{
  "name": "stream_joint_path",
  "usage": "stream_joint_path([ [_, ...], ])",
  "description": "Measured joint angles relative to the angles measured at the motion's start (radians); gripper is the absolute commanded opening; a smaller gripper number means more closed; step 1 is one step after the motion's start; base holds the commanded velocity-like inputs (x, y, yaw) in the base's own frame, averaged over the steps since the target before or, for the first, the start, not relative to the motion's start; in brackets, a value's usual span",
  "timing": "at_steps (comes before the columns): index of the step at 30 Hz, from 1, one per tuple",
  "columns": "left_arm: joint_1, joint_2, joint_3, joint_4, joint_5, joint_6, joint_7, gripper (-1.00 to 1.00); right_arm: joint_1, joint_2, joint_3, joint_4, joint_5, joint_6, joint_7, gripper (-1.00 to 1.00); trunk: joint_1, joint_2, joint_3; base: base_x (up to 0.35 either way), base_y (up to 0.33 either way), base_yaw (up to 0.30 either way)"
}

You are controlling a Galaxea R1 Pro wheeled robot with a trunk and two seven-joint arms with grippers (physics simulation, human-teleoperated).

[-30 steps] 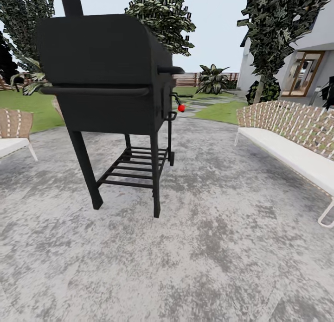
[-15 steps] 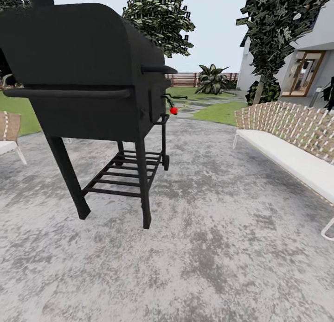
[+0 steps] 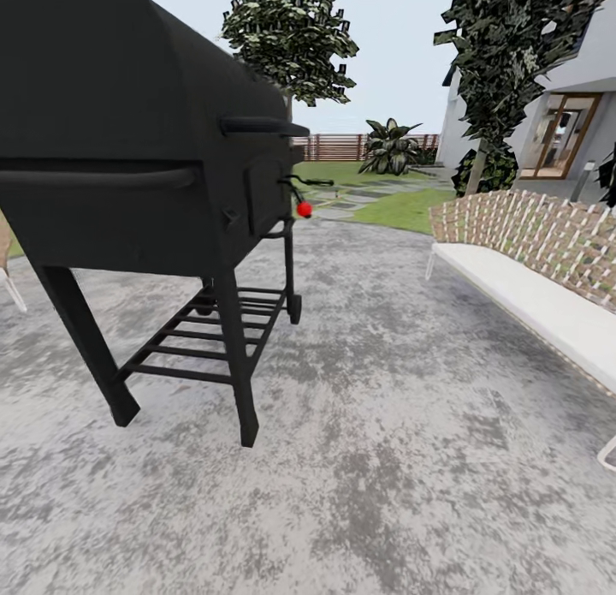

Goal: In the garden, pick up the pesticide atomizer on the floor and spray pesticide onto both trees until each tree trunk is fully covered.

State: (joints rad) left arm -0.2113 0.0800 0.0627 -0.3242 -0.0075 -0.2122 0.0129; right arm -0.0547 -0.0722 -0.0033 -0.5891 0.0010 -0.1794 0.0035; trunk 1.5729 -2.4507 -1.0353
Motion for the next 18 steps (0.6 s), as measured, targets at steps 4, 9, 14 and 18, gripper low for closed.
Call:
stream_joint_path([
  [4,0.0,0.0,0.001,0.0,0.0,0.0,0.0,1.0,0.0,0.0,0.0,0.0,0.0,0.0,0.001,1.0,0.0,0.0,0.0,0.279,-0.211,0.0],
  [9,0.0,0.0,0.004,0.0,0.0,-0.001,0.0,1.0,0.0,0.0,0.0,0.001,0.0,-0.001,-0.001,1.0,0.0,0.0,0.0,0.279,-0.211,0.0],
  [14,0.0,0.0,0.004,0.0,-0.001,-0.001,0.0,1.0,0.0,0.0,0.0,0.001,0.0,-0.001,-0.001,1.0,0.0,0.0,0.0,0.279,-0.211,0.0],
  [18,0.0,0.0,0.003,0.0,-0.001,-0.001,0.0,1.0,0.0,0.0,0.0,0.001,0.001,-0.001,-0.002,1.0,0.0,0.0,0.0,0.279,-0.211,0.0],
])
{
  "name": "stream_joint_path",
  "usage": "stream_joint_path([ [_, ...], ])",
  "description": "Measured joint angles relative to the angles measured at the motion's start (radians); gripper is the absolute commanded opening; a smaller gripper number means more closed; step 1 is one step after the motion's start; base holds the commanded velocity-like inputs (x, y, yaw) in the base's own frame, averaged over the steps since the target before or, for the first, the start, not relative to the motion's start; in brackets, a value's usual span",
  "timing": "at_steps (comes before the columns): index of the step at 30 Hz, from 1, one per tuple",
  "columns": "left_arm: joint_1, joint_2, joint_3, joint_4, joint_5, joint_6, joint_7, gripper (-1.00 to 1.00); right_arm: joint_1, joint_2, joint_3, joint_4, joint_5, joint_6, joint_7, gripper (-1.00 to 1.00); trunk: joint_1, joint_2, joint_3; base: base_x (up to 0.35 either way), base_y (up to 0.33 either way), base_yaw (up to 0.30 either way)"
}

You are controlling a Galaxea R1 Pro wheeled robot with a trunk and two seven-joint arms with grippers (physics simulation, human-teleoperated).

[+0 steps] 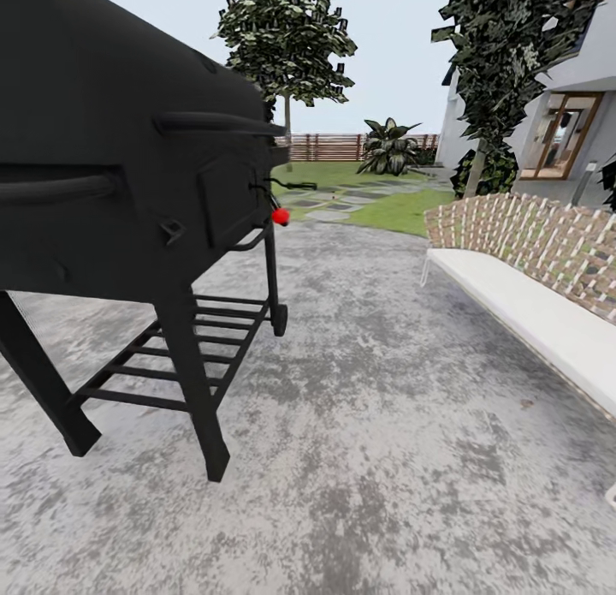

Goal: In the garden, pick up the pesticide atomizer on the floor and spray pesticide onto both trees until each tree trunk is fully covered.

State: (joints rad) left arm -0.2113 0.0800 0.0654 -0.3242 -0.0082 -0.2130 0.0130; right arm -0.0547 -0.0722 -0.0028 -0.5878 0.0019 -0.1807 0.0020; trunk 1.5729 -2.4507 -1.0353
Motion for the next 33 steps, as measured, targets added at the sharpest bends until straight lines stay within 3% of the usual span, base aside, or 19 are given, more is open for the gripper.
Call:
stream_joint_path([
  [33,0.0,0.0,-0.002,0.0,-0.001,0.001,0.0,1.0,0.0,0.0,0.0,0.001,0.002,-0.002,-0.004,1.0,0.0,0.0,0.0,0.246,-0.241,0.0],
])
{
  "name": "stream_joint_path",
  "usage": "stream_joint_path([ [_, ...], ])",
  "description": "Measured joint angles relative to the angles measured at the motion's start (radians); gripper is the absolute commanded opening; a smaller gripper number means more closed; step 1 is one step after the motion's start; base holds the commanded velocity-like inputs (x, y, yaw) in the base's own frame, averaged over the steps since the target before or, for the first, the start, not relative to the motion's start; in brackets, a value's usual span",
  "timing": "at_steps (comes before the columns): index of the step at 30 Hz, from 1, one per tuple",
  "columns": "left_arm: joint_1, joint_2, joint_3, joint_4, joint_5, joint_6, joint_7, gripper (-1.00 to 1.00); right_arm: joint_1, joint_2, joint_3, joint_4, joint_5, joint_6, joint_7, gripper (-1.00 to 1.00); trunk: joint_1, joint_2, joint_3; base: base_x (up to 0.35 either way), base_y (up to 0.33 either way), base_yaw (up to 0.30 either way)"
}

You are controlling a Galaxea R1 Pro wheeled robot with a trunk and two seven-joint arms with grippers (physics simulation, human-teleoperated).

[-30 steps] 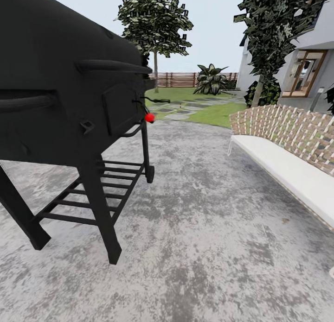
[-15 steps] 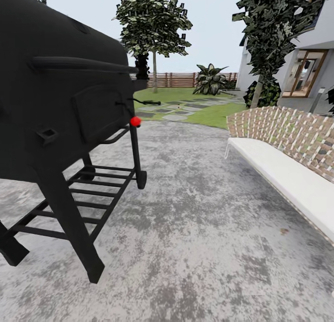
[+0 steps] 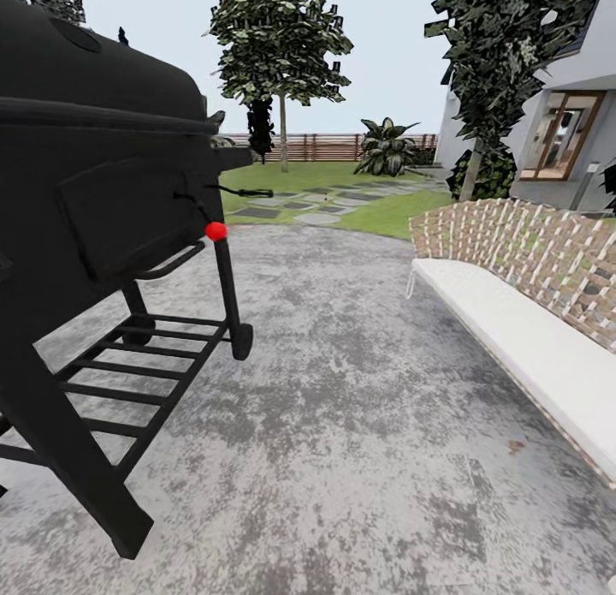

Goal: In the garden, pick up the pesticide atomizer on the floor and spray pesticide onto both trees until each tree trunk is fully covered.

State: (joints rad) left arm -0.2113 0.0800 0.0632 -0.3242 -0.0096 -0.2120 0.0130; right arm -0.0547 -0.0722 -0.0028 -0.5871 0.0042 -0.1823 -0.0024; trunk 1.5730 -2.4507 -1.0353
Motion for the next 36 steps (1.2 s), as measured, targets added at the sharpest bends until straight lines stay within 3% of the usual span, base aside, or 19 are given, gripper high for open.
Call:
stream_joint_path([
  [21,0.0,0.002,0.003,0.0,0.001,-0.001,0.0,1.0,0.0,0.002,0.003,0.0,0.0,0.0,0.0,1.0,0.0,0.0,0.0,0.25,-0.233,-0.074],
  [36,0.0,0.005,0.005,0.001,0.003,-0.001,0.0,1.0,0.0,0.005,0.005,0.0,0.002,0.001,0.0,1.0,0.0,0.0,0.0,0.315,-0.117,-0.002],
])
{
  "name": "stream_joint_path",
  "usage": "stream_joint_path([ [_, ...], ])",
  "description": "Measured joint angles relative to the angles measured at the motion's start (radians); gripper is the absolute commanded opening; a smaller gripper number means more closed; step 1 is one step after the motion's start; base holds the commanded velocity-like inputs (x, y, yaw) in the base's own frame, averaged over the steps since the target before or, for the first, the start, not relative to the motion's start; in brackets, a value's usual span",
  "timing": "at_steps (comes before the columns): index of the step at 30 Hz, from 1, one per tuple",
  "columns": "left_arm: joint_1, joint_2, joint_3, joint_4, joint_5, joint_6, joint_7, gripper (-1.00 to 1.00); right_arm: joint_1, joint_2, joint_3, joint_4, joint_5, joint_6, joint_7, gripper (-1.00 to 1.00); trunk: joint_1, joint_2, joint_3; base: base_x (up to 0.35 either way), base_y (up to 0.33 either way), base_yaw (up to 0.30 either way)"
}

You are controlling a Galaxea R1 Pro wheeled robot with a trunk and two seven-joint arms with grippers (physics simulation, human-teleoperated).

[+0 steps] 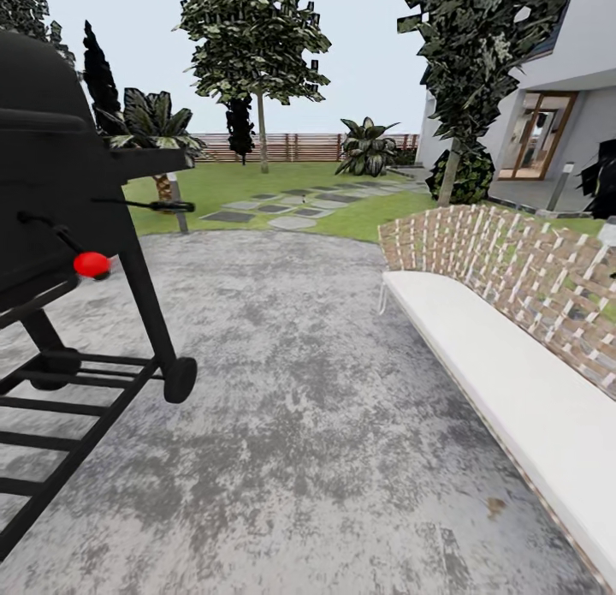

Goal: In the garden, pick up the pesticide atomizer on the floor and spray pesticide onto both trees until each tree trunk is fully covered.

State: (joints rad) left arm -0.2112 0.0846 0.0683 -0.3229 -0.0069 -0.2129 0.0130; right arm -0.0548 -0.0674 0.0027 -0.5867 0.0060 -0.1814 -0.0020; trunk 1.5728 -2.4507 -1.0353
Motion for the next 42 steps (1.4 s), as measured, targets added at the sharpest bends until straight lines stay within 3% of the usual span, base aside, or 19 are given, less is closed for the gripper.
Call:
stream_joint_path([
  [42,0.0,0.0,-0.003,0.0,-0.001,0.0,0.0,1.0,0.0,0.0,0.0,0.0,0.0,-0.001,0.001,1.0,0.0,0.0,0.0,0.337,-0.014,0.0],
])
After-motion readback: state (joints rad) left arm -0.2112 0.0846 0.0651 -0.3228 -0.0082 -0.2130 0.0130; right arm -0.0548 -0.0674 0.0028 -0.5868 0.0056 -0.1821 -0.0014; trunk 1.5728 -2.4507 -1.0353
